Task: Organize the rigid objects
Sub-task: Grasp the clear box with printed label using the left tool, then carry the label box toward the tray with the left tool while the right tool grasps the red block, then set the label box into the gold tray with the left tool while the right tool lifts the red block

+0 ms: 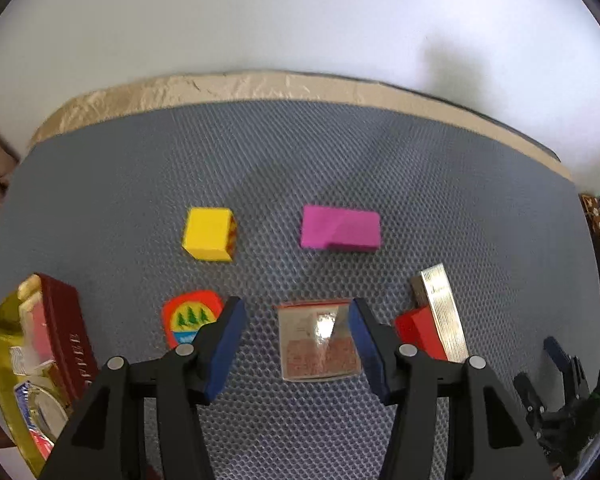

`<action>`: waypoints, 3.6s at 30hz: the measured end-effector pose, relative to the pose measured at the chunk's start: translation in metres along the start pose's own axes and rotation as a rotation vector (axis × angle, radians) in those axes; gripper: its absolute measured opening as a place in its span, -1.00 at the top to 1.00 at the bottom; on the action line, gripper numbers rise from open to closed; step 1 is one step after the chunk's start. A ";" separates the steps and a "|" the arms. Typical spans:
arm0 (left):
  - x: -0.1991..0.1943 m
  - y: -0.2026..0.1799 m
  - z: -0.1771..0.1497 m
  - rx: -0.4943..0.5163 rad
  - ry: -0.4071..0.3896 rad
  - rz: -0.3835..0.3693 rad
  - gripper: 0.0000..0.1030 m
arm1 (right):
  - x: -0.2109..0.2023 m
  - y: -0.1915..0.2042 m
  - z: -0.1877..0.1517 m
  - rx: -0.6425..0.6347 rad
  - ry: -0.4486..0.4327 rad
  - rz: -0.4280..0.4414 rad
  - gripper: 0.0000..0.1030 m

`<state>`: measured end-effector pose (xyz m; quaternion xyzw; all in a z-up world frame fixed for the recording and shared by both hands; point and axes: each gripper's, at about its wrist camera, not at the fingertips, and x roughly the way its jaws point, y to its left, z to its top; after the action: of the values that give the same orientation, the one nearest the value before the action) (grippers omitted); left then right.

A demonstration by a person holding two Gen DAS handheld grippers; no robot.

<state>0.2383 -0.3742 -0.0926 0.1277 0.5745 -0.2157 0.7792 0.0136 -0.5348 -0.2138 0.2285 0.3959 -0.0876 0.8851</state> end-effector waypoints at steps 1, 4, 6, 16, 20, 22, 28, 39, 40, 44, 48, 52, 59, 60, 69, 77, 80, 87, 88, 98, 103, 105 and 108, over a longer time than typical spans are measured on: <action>0.001 -0.001 -0.001 0.003 0.001 0.000 -0.07 | 0.000 0.000 0.000 0.001 0.000 -0.001 -0.95; 0.001 -0.004 0.000 0.004 -0.010 0.011 -0.07 | 0.000 0.000 0.000 -0.002 0.001 0.000 -0.95; 0.001 -0.005 0.000 -0.003 0.006 0.003 -0.07 | 0.000 0.001 0.000 -0.004 0.001 0.003 -0.95; 0.011 -0.013 0.001 0.006 0.040 0.029 -0.07 | -0.001 0.002 -0.001 -0.008 0.006 0.009 -0.96; 0.019 -0.012 -0.002 0.001 0.064 0.025 -0.07 | -0.001 0.003 -0.001 -0.009 0.007 0.010 -0.96; 0.022 -0.013 -0.002 0.011 0.065 0.033 -0.07 | -0.001 0.003 -0.001 -0.008 0.007 0.009 -0.96; 0.021 -0.011 -0.010 -0.010 0.027 0.026 0.14 | -0.002 0.003 -0.001 -0.007 0.007 0.009 -0.96; -0.050 -0.008 -0.103 -0.049 -0.112 -0.095 0.14 | -0.007 0.005 -0.003 -0.011 -0.014 0.015 -0.97; -0.054 -0.003 -0.118 -0.061 -0.111 -0.101 0.14 | -0.011 0.005 -0.003 -0.013 -0.033 0.026 -0.95; -0.069 0.023 -0.156 -0.100 -0.135 -0.103 0.14 | -0.030 0.027 0.002 -0.080 -0.086 0.145 -0.43; -0.085 0.034 -0.182 -0.103 -0.162 -0.081 0.14 | -0.030 0.091 0.022 -0.246 -0.046 0.255 -0.42; -0.083 0.050 -0.191 -0.119 -0.153 -0.098 0.14 | -0.007 0.144 0.034 -0.375 0.021 0.263 -0.30; -0.087 0.067 -0.201 -0.143 -0.144 -0.146 0.13 | 0.033 0.154 0.043 -0.374 0.115 0.235 0.15; -0.088 0.067 -0.201 -0.136 -0.149 -0.145 0.13 | 0.036 0.152 0.045 -0.361 0.122 0.245 0.15; -0.084 0.058 -0.200 -0.105 -0.144 -0.156 0.11 | 0.051 0.160 0.054 -0.373 0.182 0.254 0.27; -0.079 0.054 -0.197 -0.116 -0.135 -0.141 0.10 | 0.071 0.162 0.049 -0.363 0.248 0.194 0.71; -0.076 0.052 -0.197 -0.123 -0.123 -0.139 0.11 | 0.072 0.161 0.049 -0.345 0.247 0.199 0.73; -0.094 0.048 -0.201 -0.114 -0.168 -0.152 0.11 | 0.045 0.153 0.031 -0.279 0.217 0.282 0.73; -0.099 0.047 -0.202 -0.111 -0.178 -0.149 0.11 | 0.041 0.154 0.025 -0.272 0.219 0.291 0.73; -0.153 0.087 -0.219 -0.173 -0.251 -0.075 0.10 | 0.023 0.143 -0.013 -0.152 0.236 0.374 0.73; -0.173 0.140 -0.222 -0.260 -0.287 0.059 0.10 | 0.019 0.136 -0.014 -0.125 0.231 0.381 0.73; -0.170 0.163 -0.222 -0.291 -0.272 0.087 0.10 | 0.016 0.132 -0.015 -0.122 0.228 0.382 0.73; -0.154 0.188 -0.219 -0.331 -0.234 0.115 0.10 | 0.016 0.134 -0.016 -0.111 0.224 0.385 0.73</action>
<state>0.1074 -0.0827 -0.0228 0.0046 0.4993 -0.0870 0.8620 0.0592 -0.4088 -0.1903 0.2590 0.4451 0.1307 0.8472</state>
